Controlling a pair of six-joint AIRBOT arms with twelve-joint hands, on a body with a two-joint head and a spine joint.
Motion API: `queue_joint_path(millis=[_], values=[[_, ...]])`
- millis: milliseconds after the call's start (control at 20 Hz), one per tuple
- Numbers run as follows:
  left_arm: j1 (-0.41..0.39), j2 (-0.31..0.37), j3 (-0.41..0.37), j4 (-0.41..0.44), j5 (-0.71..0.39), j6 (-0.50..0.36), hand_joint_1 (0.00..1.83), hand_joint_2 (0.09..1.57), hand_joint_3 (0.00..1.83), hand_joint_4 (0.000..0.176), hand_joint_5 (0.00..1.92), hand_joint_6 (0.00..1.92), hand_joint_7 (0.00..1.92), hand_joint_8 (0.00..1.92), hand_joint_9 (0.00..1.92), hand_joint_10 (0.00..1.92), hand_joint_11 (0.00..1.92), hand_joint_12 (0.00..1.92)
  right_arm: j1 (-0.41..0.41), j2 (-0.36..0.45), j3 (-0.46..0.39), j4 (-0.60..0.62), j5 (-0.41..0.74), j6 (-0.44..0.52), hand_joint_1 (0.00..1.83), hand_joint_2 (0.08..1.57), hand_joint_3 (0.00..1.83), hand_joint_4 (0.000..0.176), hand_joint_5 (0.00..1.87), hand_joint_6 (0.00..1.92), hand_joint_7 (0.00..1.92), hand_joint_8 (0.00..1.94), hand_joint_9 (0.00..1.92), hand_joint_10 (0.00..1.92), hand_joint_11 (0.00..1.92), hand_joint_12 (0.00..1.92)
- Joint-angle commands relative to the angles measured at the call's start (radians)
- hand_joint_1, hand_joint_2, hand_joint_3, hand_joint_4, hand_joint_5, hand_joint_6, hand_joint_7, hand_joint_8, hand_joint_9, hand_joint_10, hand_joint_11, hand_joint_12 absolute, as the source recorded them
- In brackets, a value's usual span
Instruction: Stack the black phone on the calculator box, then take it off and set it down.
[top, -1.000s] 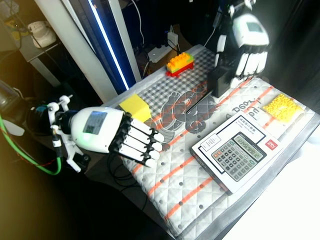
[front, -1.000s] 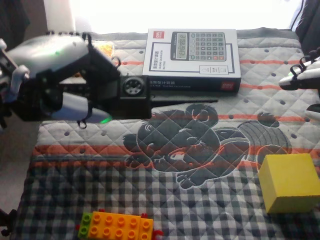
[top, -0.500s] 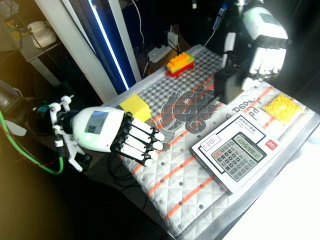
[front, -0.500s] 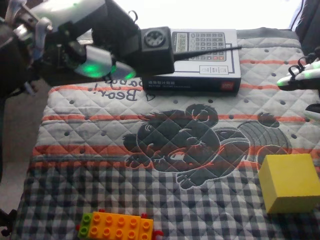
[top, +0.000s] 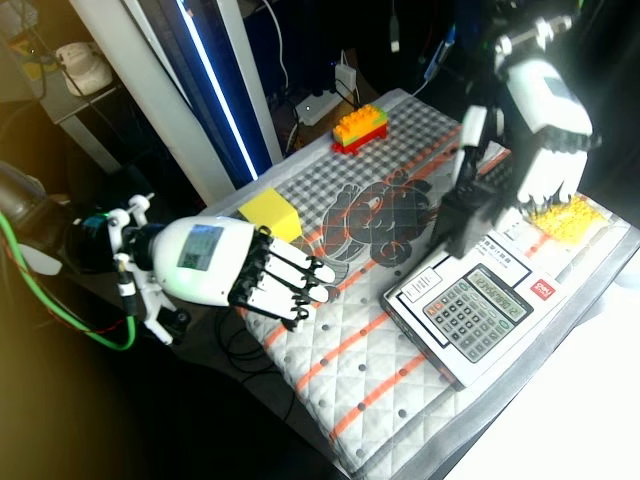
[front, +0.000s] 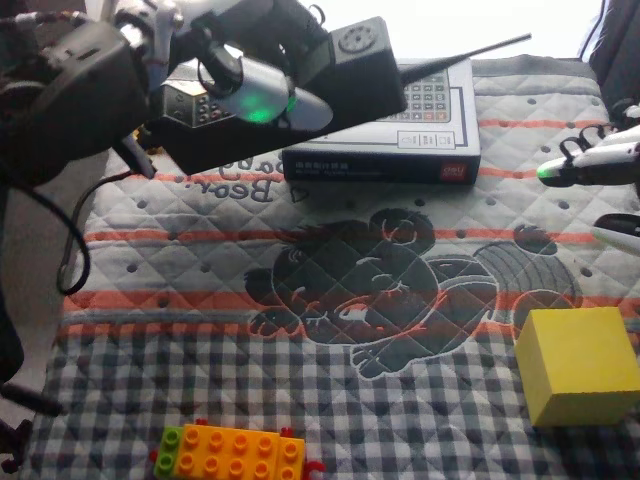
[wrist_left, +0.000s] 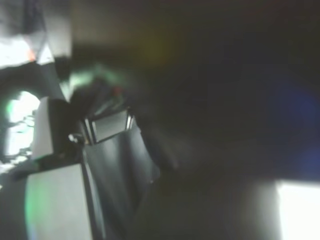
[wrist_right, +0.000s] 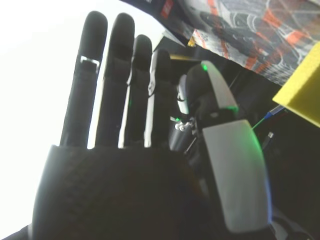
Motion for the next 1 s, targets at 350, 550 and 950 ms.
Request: queue_joint_path(millis=[350, 550, 950], values=[[-0.042, -0.103, 0.090, 0.064, -0.072, -0.044, 1.20, 1.03, 0.00, 0.000, 1.17, 0.64, 0.88, 1.37, 0.92, 1.60, 0.87, 1.73, 0.024, -0.022, 0.023, -0.003, 0.122, -0.001, 0.80, 1.32, 0.00, 0.000, 0.70, 0.00, 0.84, 0.00, 0.93, 0.00, 0.78, 0.50], [-0.042, -0.124, 0.105, 0.086, -0.061, -0.044, 1.19, 1.05, 0.01, 0.000, 1.11, 0.70, 0.88, 0.72, 0.91, 0.86, 0.76, 1.28, 0.025, -0.025, 0.024, -0.007, 0.122, -0.001, 0.78, 1.32, 0.00, 0.000, 0.69, 0.00, 0.82, 0.00, 0.86, 0.00, 0.75, 0.32], [-0.034, -0.132, 0.117, 0.079, -0.055, -0.045, 0.72, 0.84, 0.00, 0.176, 0.23, 0.00, 0.39, 0.00, 0.35, 0.52, 0.02, 1.29, 0.025, -0.030, 0.027, -0.007, 0.122, -0.001, 0.81, 1.29, 0.00, 0.000, 0.71, 0.00, 0.84, 0.01, 0.83, 0.01, 0.60, 0.46]])
